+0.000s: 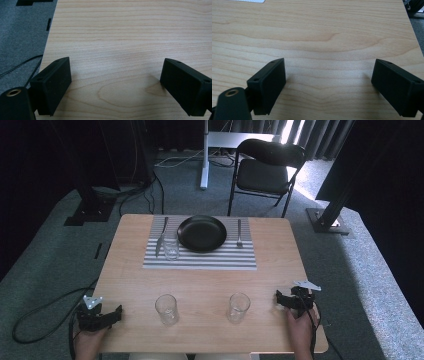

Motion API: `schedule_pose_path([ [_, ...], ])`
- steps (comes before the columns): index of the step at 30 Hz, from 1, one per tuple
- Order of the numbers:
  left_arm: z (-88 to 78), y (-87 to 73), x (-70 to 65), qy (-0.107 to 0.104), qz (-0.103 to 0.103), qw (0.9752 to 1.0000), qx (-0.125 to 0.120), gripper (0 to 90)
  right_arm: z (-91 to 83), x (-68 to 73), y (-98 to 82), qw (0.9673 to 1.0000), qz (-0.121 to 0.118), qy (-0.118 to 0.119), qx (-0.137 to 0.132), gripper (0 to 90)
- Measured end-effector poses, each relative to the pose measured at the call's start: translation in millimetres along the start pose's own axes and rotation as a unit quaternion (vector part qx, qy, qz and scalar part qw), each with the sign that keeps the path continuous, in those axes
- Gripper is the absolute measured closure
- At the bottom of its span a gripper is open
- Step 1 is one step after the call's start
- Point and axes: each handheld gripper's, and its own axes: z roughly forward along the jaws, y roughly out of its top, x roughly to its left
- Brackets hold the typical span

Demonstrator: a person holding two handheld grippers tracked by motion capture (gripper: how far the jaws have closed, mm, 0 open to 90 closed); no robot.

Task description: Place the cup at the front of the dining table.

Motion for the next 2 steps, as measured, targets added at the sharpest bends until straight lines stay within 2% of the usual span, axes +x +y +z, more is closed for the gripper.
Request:
schedule_pose_path([
  [2, 0.1, 0.1, 0.0, 0.0, 0.0, 1.0, 0.0, 10.5, 0.0, 0.0, 0.0, 1.0, 0.0, 0.0, 0.0, 11.7],
])
